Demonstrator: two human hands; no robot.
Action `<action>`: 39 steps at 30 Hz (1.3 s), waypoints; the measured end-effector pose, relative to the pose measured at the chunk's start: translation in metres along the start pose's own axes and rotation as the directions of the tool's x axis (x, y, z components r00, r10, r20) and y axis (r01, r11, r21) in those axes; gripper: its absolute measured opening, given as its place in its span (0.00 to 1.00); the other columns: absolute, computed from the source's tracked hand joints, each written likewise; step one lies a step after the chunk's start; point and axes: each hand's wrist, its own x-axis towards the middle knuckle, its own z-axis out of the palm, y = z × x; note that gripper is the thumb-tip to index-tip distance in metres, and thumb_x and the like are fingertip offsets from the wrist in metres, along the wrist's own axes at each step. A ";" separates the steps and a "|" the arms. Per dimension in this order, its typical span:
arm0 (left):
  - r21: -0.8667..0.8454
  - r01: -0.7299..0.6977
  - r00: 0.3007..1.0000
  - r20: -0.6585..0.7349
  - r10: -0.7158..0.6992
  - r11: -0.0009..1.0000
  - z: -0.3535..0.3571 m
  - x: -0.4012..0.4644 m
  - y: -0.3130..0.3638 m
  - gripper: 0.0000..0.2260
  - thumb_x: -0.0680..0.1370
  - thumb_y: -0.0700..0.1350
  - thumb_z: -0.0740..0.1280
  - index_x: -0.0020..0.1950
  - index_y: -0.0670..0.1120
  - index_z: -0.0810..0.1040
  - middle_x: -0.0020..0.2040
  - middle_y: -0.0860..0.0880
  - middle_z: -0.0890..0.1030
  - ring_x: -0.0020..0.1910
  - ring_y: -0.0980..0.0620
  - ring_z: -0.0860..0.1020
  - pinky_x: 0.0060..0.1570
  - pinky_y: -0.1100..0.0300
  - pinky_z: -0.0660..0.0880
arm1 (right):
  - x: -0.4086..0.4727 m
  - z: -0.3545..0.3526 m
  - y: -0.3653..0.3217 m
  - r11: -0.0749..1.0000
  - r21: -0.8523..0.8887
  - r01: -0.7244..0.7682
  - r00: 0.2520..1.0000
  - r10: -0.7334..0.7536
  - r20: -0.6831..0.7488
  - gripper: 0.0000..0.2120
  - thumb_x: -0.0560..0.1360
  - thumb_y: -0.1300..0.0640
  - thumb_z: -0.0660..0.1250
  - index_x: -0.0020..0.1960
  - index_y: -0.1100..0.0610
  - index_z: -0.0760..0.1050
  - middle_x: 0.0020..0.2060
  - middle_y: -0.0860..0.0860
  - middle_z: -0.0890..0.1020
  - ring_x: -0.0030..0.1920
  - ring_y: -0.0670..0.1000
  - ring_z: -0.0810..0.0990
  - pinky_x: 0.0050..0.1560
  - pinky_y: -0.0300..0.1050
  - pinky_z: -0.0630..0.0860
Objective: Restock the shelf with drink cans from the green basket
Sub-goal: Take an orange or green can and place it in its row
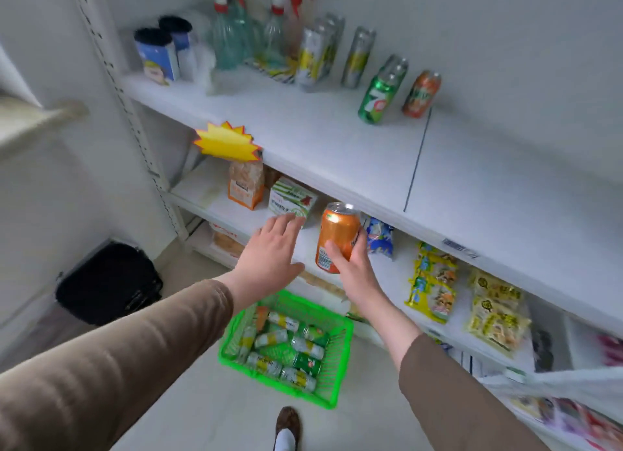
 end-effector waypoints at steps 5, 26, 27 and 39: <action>0.042 -0.081 0.994 -0.074 0.084 0.996 -0.044 0.051 0.026 0.39 0.73 0.56 0.69 0.78 0.46 0.56 0.76 0.46 0.61 0.74 0.44 0.60 0.71 0.50 0.62 | 0.029 -0.042 -0.062 0.998 0.040 0.041 0.992 -0.036 -0.120 0.29 0.78 0.56 0.71 0.74 0.51 0.62 0.63 0.50 0.77 0.62 0.47 0.77 0.63 0.41 0.73; 0.093 -0.051 0.998 0.028 0.049 0.994 -0.025 0.272 0.091 0.37 0.76 0.55 0.67 0.79 0.46 0.53 0.78 0.44 0.58 0.76 0.43 0.57 0.72 0.50 0.61 | 0.280 -0.146 -0.054 0.993 0.088 -0.082 0.900 0.111 -0.421 0.36 0.69 0.58 0.79 0.70 0.48 0.64 0.65 0.52 0.75 0.62 0.57 0.78 0.61 0.61 0.79; 0.092 -0.047 0.998 0.033 0.044 0.995 -0.024 0.278 0.091 0.38 0.76 0.55 0.67 0.79 0.46 0.52 0.78 0.43 0.57 0.76 0.43 0.56 0.72 0.49 0.61 | 0.289 -0.148 -0.054 0.991 0.106 -0.081 0.898 0.119 -0.423 0.36 0.69 0.59 0.79 0.71 0.49 0.64 0.66 0.53 0.75 0.63 0.57 0.78 0.62 0.61 0.78; 0.104 -0.034 0.996 0.083 0.026 0.994 -0.006 0.318 0.083 0.37 0.77 0.55 0.67 0.79 0.48 0.51 0.79 0.44 0.56 0.77 0.43 0.56 0.74 0.48 0.59 | 0.362 -0.157 -0.058 0.993 0.040 -0.114 0.860 0.119 -0.496 0.37 0.72 0.63 0.76 0.76 0.54 0.63 0.69 0.56 0.69 0.66 0.61 0.75 0.64 0.61 0.77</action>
